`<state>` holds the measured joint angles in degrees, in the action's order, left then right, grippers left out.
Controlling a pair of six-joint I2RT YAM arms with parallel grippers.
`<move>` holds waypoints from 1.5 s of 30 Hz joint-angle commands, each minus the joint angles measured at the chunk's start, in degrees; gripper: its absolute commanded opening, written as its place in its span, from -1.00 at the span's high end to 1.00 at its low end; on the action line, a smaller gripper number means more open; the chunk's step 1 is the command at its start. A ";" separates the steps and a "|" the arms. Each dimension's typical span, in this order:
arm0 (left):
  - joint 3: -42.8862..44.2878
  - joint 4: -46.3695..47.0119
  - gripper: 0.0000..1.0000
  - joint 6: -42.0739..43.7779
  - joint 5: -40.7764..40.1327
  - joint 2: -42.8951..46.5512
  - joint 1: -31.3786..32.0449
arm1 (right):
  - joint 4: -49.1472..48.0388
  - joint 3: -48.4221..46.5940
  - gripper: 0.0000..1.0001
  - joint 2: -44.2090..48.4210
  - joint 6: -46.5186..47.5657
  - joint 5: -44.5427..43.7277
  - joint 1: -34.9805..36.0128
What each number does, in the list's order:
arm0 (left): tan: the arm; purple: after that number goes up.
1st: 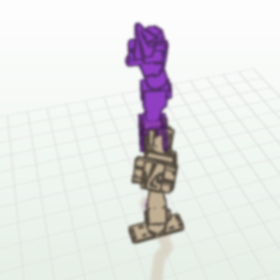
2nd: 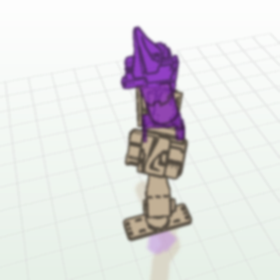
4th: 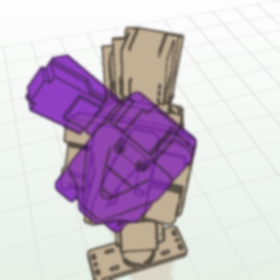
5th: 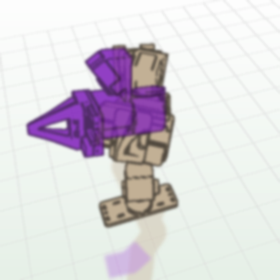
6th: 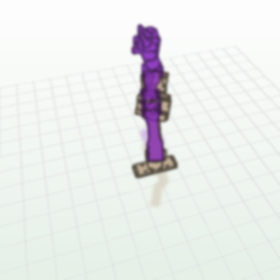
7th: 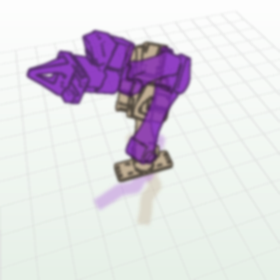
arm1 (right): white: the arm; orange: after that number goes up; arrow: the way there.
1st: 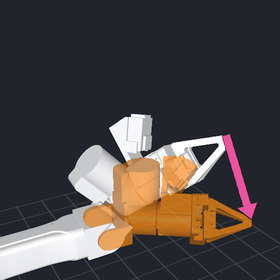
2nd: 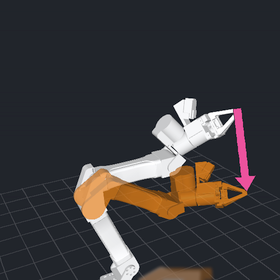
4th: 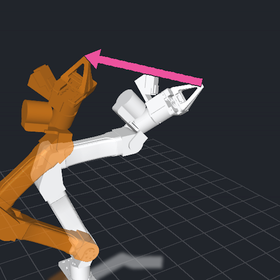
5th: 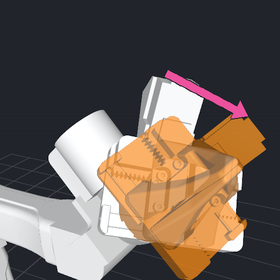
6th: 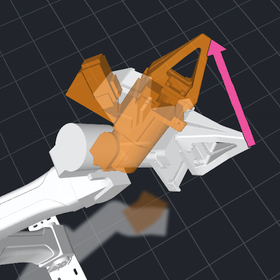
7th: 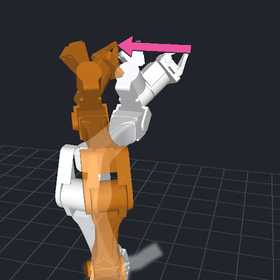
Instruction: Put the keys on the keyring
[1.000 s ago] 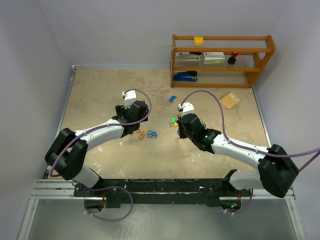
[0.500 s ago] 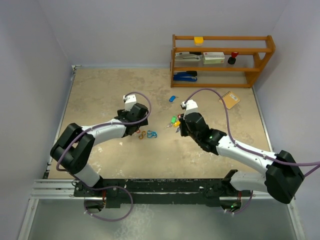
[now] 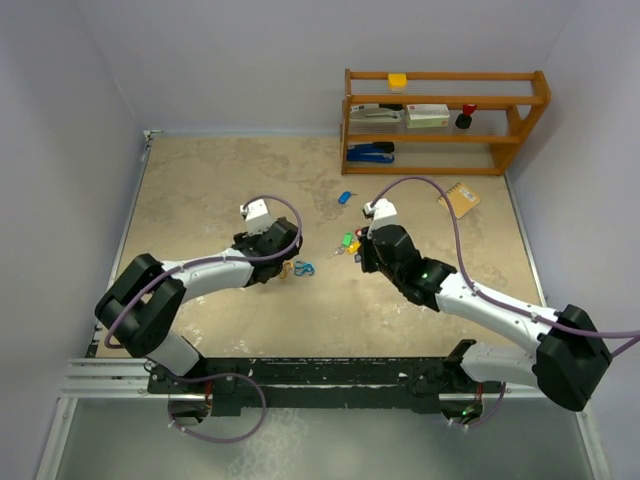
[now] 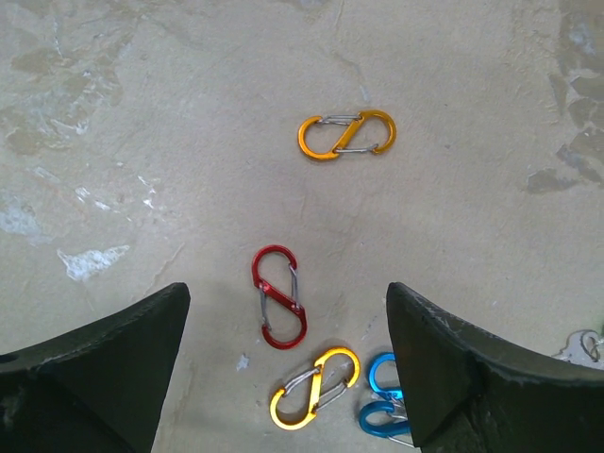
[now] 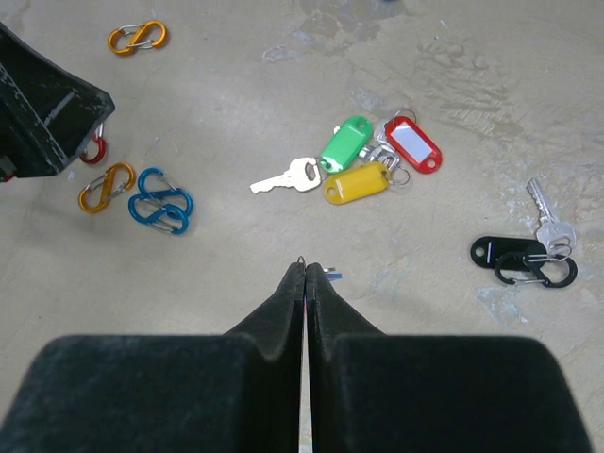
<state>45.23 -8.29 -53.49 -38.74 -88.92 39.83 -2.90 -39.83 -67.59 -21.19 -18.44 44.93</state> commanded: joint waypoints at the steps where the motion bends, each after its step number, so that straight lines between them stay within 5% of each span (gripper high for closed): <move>1: -0.15 0.78 -0.63 -5.06 -4.21 0.01 1.43 | -0.91 0.23 1.00 2.00 0.79 0.08 -0.23; 20: 0.50 2.31 -0.57 -8.51 -4.29 -5.58 3.30 | -0.62 1.48 1.00 3.70 0.79 -0.45 -0.35; 26: 0.38 2.89 -0.43 -8.74 -3.98 -6.75 3.25 | -0.53 1.77 1.00 4.21 0.79 -0.55 -0.53; 33: 0.28 2.59 0.04 -8.59 -4.10 -7.51 3.27 | -0.53 2.12 1.00 4.53 0.79 -0.45 -0.71; 45: 0.16 1.68 0.23 -9.08 -4.33 -8.83 3.88 | -1.06 2.81 1.00 4.78 0.79 0.20 -0.95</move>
<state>45.15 -6.42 -60.97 -44.03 -96.07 43.22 -2.46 -37.19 -64.40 -21.19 -18.46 44.25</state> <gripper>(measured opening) 0.416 0.005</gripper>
